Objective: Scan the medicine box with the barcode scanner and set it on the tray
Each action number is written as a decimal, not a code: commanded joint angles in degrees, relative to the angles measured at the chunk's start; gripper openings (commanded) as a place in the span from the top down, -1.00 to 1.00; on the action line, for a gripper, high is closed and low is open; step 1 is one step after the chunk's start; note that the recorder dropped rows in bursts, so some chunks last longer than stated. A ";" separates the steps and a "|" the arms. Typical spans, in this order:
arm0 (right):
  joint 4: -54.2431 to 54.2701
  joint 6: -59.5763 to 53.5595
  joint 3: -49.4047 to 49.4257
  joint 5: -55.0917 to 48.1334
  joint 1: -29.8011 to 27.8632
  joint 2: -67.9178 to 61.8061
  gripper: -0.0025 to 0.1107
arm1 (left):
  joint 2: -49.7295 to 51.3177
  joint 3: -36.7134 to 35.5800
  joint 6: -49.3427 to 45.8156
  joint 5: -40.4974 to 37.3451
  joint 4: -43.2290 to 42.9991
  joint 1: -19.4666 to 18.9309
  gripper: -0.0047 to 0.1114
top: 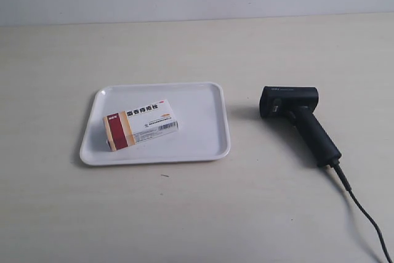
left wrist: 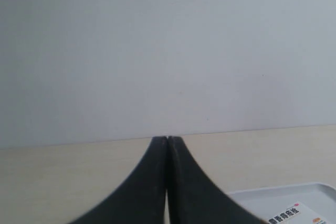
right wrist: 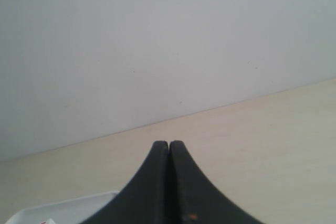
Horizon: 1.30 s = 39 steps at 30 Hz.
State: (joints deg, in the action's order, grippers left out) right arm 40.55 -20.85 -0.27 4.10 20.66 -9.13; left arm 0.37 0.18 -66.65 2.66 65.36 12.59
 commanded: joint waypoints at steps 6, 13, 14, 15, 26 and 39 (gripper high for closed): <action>-0.05 0.08 0.27 0.68 0.04 0.32 0.96 | -0.37 -0.18 55.28 -3.61 -61.50 -0.11 0.90; -0.05 0.08 0.27 0.68 0.04 0.32 0.96 | -0.37 -0.18 57.21 -8.20 -62.19 -0.40 0.90; -0.05 0.08 0.27 0.68 0.04 0.32 0.96 | -0.37 -0.18 57.99 -8.51 -62.19 -0.94 0.90; -0.05 0.08 0.27 0.68 0.04 0.32 0.96 | -0.37 -0.18 58.33 -8.77 -62.19 -1.65 0.90; -0.05 0.08 0.27 0.68 0.04 0.32 0.96 | -0.37 -0.18 66.09 -14.06 -66.08 -7.96 0.90; -0.05 0.08 0.27 0.68 0.04 0.32 0.96 | -0.37 -0.18 66.09 -17.28 -66.07 -7.96 0.90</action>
State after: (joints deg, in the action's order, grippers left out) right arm 40.55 -20.77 -0.27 4.32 20.66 -9.13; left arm 0.37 0.01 -1.01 -13.28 -0.57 4.72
